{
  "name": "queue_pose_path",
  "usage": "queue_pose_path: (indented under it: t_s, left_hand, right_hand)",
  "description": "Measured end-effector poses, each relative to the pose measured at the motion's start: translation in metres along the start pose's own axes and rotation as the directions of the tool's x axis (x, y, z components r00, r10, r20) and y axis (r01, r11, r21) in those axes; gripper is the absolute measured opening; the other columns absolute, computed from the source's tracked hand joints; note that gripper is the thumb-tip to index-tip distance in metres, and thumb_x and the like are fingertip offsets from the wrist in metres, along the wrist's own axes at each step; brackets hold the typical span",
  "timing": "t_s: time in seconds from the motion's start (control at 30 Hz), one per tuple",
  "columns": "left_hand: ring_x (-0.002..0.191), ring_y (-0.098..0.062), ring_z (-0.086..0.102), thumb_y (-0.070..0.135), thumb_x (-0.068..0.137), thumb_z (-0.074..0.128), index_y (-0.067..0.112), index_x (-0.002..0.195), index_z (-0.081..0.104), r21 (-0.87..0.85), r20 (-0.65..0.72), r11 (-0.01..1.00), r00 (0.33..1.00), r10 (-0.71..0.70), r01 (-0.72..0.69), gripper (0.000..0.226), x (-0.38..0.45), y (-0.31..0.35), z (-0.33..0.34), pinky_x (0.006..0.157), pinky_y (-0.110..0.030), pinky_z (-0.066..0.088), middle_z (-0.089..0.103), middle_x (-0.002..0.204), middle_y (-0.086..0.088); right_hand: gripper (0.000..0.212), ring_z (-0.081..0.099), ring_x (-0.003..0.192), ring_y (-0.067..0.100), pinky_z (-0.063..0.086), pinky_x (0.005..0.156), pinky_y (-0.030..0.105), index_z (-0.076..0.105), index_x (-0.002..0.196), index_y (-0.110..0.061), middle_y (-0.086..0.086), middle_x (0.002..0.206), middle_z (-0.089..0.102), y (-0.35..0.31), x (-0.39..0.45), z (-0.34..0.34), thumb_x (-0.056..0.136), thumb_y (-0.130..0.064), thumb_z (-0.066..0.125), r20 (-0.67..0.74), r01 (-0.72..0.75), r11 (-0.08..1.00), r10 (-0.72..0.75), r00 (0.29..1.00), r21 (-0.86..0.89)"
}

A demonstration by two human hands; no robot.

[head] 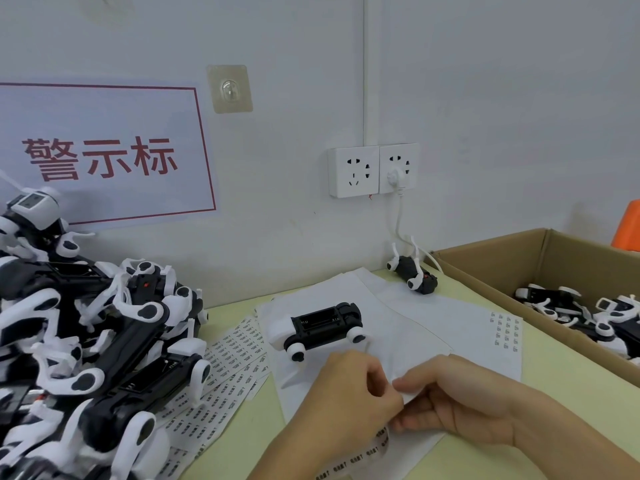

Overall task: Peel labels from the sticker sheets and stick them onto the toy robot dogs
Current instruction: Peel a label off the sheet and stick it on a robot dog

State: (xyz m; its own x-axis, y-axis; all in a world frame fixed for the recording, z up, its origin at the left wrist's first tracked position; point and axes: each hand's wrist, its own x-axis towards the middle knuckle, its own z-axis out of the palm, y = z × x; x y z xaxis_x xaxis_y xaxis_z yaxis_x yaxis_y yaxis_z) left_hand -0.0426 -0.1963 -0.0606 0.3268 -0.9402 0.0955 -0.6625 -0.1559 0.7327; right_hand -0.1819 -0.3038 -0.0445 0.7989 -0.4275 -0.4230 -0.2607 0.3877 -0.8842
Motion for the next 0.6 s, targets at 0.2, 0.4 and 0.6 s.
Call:
queue_pose_path:
  t_s: [0.2,0.4,0.6]
  left_hand:
    - [0.061,-0.005,0.059,0.027,0.079,0.061,0.018,0.069,0.067,-0.130,0.037,0.990,0.998,-0.056,0.060,0.015,0.002,-0.004,-0.002,0.067,-0.029,0.054,0.071,0.070,-0.001]
    - [0.066,-0.008,0.070,0.007,0.088,0.057,0.015,0.068,0.066,-0.328,0.074,0.929,0.985,-0.153,0.169,0.024,0.005,-0.014,-0.007,0.067,-0.021,0.056,0.074,0.068,0.002]
    - [0.063,-0.013,0.072,0.005,0.093,0.053,0.012,0.072,0.066,-0.407,-0.002,0.896,0.981,-0.195,0.177,0.026,0.004,-0.014,-0.001,0.060,-0.018,0.052,0.074,0.068,-0.002]
  right_hand:
    - [0.026,0.071,0.071,0.035,0.060,0.066,0.032,0.076,0.082,0.009,0.031,0.088,0.070,-0.003,-0.004,0.003,0.093,0.004,0.053,-0.021,-0.011,0.997,0.009,1.000,-0.074]
    - [0.015,0.065,0.053,0.025,0.047,0.043,0.025,0.063,0.094,0.004,0.022,0.073,0.067,-0.015,-0.019,-0.004,0.094,-0.011,0.062,-0.101,-0.109,0.951,0.083,0.991,-0.289]
    - [0.032,0.047,0.037,0.011,0.037,0.039,0.020,0.061,0.099,-0.011,0.000,0.049,0.060,-0.030,-0.027,-0.030,0.097,-0.043,0.058,-0.529,-0.121,0.859,-0.190,0.827,-0.498]
